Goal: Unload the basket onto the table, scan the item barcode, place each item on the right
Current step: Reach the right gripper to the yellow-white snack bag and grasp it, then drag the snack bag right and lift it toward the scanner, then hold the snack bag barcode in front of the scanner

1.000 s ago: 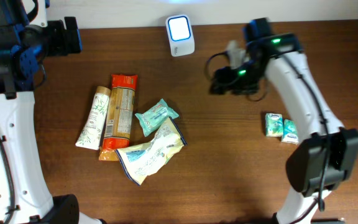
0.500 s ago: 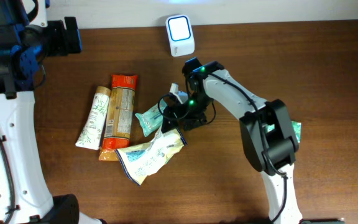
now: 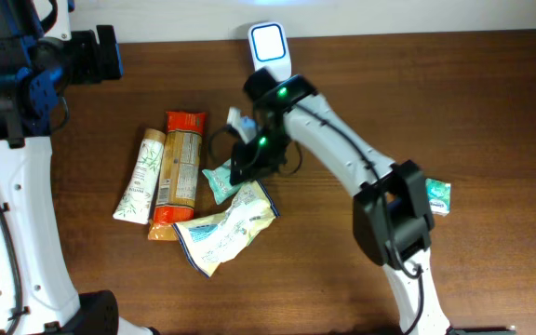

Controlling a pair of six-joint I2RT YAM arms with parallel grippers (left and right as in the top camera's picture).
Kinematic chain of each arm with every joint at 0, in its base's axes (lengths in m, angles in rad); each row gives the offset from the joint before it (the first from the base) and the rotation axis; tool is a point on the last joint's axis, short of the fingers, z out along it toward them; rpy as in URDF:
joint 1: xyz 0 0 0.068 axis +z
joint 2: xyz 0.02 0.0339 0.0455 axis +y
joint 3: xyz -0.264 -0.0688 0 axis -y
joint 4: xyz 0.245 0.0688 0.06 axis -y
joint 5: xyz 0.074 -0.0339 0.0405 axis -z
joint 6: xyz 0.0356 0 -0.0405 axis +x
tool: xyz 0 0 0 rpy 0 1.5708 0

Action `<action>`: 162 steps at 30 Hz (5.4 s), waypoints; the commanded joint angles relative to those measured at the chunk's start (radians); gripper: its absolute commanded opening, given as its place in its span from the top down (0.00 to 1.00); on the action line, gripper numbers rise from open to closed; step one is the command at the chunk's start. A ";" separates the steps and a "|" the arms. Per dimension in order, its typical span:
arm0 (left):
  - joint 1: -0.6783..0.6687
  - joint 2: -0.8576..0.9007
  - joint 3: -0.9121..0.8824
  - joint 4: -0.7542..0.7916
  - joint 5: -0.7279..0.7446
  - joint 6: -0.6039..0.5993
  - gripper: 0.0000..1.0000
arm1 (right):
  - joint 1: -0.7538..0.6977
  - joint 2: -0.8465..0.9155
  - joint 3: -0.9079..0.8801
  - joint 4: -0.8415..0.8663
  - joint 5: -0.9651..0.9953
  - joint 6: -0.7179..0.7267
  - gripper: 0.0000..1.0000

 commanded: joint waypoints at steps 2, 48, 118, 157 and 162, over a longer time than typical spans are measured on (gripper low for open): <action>0.001 -0.008 0.012 0.000 -0.006 0.012 0.01 | 0.107 -0.014 -0.140 -0.018 0.238 0.186 0.83; 0.001 -0.008 0.012 0.000 -0.006 0.012 0.01 | 0.288 0.115 0.076 -0.255 0.284 0.031 0.26; 0.001 -0.008 0.012 0.000 -0.006 0.012 0.01 | -0.369 -0.491 -1.062 0.671 0.126 0.489 0.56; 0.001 -0.008 0.012 0.000 -0.006 0.012 0.01 | -0.482 -0.818 -0.745 0.668 -0.100 0.147 0.96; 0.001 -0.008 0.012 0.000 -0.006 0.012 0.01 | -0.425 -1.032 -0.740 0.615 0.230 0.147 0.96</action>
